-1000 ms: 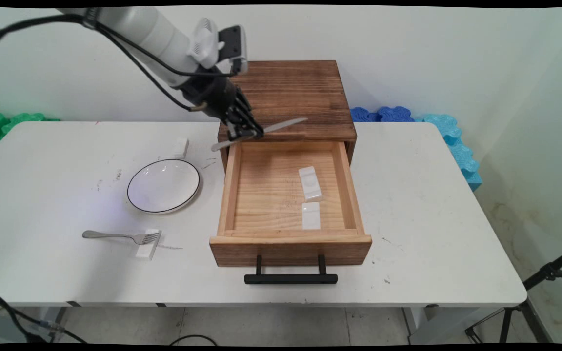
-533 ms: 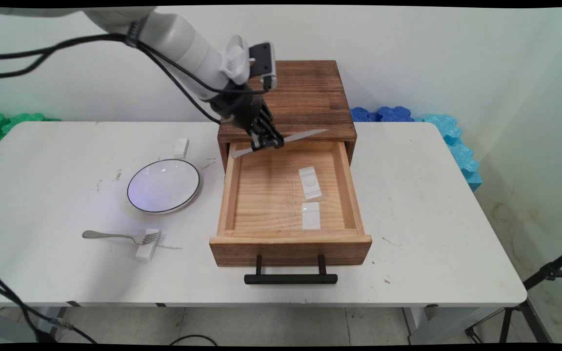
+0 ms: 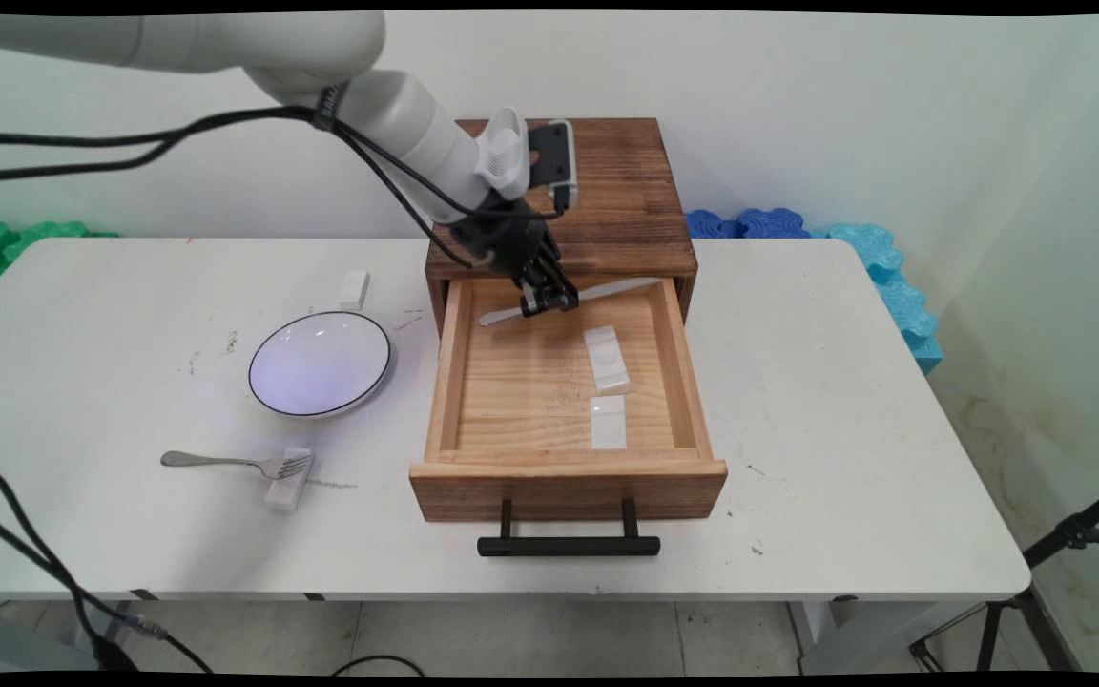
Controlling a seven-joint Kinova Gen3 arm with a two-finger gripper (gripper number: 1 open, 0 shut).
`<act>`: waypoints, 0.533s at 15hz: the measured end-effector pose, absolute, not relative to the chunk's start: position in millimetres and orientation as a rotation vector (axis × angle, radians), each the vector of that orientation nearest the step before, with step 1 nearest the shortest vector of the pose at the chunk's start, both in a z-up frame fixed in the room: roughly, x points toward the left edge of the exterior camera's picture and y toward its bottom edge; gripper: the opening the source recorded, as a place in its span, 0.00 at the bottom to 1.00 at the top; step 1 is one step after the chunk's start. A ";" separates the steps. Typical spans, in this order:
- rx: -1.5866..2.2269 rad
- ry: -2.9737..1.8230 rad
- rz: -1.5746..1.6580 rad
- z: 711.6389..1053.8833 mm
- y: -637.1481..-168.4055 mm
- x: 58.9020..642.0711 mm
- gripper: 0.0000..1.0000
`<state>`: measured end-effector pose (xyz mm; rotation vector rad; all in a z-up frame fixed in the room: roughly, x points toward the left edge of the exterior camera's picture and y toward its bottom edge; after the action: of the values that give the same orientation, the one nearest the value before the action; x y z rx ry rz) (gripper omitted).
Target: Place the picked object into the drawer
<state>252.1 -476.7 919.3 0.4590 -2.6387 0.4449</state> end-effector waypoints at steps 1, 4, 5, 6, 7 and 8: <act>0.459 -2.642 0.440 914.1 -478.8 249.7 0.00; 0.458 -2.647 0.430 903.5 -483.1 244.5 0.00; 0.460 -2.650 0.426 899.2 -484.8 242.8 0.00; 0.461 -2.651 0.422 895.2 -486.2 241.2 0.00; 0.462 -2.653 0.418 891.9 -487.4 239.7 0.00; 0.464 -2.655 0.414 888.2 -488.5 238.5 0.00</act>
<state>238.5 -488.5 888.2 0.4642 -2.6547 0.4139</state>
